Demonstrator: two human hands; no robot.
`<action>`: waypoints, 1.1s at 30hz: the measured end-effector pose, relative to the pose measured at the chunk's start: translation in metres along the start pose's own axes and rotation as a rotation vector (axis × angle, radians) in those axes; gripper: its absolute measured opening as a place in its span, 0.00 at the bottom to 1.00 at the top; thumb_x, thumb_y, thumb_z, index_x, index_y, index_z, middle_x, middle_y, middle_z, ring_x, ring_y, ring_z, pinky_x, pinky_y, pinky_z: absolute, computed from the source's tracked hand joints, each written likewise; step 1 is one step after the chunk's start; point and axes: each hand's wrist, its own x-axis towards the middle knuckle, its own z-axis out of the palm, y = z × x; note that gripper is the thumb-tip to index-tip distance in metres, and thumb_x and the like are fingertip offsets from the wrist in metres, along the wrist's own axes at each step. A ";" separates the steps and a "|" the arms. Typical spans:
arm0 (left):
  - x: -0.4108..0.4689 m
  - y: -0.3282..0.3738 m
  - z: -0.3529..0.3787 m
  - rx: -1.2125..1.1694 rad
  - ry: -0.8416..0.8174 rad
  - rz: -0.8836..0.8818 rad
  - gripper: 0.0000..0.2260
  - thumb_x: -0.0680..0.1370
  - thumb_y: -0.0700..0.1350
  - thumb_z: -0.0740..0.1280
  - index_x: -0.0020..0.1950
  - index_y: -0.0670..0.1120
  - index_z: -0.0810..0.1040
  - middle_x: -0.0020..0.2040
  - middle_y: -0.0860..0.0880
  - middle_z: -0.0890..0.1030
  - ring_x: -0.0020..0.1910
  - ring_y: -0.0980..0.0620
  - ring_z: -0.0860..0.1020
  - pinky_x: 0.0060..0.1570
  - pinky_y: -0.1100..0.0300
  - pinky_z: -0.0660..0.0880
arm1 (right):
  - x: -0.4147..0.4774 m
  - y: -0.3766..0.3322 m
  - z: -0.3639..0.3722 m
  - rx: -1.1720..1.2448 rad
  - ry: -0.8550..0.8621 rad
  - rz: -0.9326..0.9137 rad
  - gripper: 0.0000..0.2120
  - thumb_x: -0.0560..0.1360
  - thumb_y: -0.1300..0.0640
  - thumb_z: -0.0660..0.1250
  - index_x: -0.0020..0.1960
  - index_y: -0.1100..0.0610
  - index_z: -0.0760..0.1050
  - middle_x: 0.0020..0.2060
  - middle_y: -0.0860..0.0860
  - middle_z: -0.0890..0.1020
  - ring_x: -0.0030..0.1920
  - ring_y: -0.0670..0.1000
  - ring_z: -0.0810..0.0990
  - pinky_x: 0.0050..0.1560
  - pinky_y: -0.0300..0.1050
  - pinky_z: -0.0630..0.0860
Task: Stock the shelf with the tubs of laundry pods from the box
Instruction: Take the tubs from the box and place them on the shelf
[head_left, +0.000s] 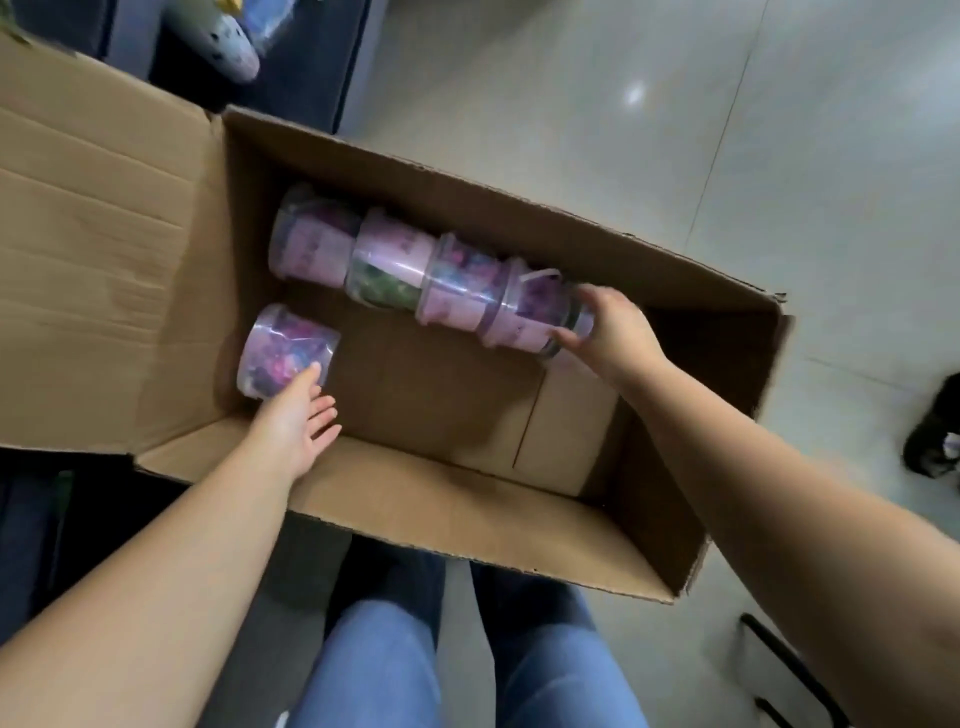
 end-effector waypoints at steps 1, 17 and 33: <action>0.011 0.000 -0.002 -0.030 0.017 -0.037 0.28 0.78 0.53 0.61 0.73 0.42 0.59 0.72 0.42 0.65 0.71 0.45 0.65 0.67 0.51 0.64 | 0.012 -0.002 0.005 -0.023 -0.009 -0.024 0.28 0.72 0.50 0.69 0.68 0.56 0.66 0.63 0.56 0.74 0.63 0.55 0.72 0.62 0.49 0.69; 0.091 -0.011 0.009 -0.410 0.088 0.066 0.39 0.70 0.58 0.69 0.75 0.49 0.54 0.74 0.47 0.63 0.73 0.47 0.60 0.71 0.52 0.56 | 0.088 0.002 0.049 -0.509 -0.243 -0.077 0.57 0.65 0.43 0.74 0.75 0.54 0.36 0.76 0.54 0.46 0.73 0.59 0.56 0.71 0.54 0.59; 0.056 -0.037 0.015 0.618 0.299 0.346 0.40 0.69 0.58 0.71 0.72 0.43 0.57 0.71 0.41 0.59 0.70 0.43 0.61 0.70 0.46 0.59 | 0.007 -0.009 -0.004 -0.058 -0.011 -0.039 0.43 0.58 0.49 0.78 0.67 0.56 0.61 0.62 0.54 0.70 0.60 0.55 0.71 0.56 0.48 0.70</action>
